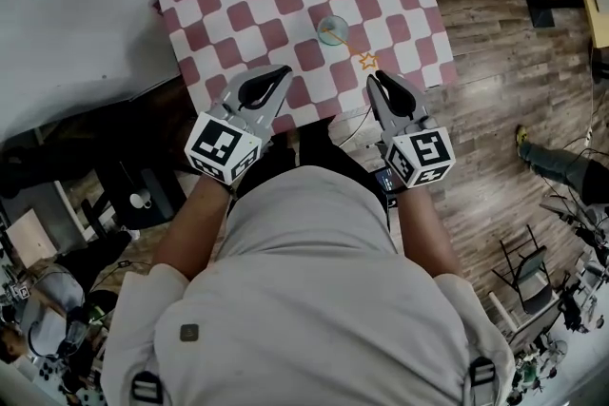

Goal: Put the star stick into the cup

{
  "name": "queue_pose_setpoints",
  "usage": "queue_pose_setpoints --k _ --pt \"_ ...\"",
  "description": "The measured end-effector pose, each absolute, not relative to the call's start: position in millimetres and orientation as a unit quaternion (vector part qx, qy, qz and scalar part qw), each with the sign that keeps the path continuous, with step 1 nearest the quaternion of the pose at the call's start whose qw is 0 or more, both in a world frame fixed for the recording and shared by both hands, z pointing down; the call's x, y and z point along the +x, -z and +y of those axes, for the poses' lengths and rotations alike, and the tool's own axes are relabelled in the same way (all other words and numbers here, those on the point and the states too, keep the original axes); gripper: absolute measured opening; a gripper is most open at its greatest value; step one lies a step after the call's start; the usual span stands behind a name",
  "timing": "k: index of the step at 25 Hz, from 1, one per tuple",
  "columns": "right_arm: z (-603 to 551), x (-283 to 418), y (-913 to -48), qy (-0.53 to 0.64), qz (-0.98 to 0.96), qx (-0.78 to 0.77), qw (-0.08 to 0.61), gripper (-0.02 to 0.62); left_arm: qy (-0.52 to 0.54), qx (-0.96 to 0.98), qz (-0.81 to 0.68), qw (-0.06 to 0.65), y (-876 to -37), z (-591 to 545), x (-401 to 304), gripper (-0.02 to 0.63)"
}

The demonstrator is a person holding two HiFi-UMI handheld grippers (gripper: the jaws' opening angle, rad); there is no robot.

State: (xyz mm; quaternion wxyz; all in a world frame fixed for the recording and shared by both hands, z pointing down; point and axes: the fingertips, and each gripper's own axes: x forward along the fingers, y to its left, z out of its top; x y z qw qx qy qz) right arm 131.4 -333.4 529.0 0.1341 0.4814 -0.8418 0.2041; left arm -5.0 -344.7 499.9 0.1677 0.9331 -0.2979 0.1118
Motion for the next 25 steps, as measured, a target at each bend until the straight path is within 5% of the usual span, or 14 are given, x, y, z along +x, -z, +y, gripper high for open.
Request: queue_pose_setpoints --k 25 --pt "-260.7 79.8 -433.7 -0.113 -0.823 0.551 0.077 0.013 -0.061 0.965 -0.244 0.076 -411.1 -285.0 -54.8 0.003"
